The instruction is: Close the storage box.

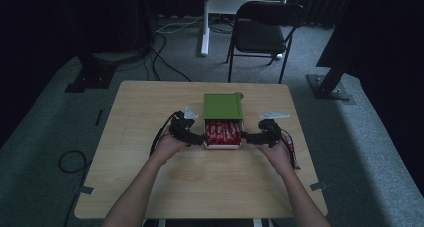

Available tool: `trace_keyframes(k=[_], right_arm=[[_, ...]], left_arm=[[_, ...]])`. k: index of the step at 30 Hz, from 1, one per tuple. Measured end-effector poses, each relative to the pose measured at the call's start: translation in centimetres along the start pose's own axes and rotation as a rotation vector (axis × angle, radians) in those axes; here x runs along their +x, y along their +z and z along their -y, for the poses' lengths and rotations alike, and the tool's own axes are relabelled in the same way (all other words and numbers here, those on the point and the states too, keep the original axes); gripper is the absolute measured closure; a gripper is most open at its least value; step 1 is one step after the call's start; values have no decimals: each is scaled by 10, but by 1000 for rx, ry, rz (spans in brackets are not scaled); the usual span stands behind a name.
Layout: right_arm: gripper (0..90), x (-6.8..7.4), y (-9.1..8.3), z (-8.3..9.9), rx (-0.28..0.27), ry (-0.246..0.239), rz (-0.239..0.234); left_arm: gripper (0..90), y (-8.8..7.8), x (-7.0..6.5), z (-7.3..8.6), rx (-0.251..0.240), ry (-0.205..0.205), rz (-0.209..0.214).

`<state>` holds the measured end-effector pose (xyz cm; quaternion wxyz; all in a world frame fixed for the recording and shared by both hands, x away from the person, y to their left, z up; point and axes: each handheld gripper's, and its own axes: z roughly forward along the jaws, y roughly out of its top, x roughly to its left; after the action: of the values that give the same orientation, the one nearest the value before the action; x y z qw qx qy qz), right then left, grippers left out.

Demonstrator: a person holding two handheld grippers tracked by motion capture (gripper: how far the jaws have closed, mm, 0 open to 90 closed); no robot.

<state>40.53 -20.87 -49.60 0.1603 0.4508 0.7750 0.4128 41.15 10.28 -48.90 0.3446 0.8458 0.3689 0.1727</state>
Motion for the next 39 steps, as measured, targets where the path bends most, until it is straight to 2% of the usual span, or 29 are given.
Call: trace_keyframes(k=[22, 35, 39], right_arm=[[104, -4, 13, -10, -5, 3, 52], [103, -5, 18, -12, -7, 34, 74], [103, -3, 18, -14, -8, 27, 93]], left_arm=[[86, 10, 9, -7, 6, -7, -22], [87, 13, 12, -7, 13, -14, -25], [88, 13, 14, -7, 11, -16, -25]])
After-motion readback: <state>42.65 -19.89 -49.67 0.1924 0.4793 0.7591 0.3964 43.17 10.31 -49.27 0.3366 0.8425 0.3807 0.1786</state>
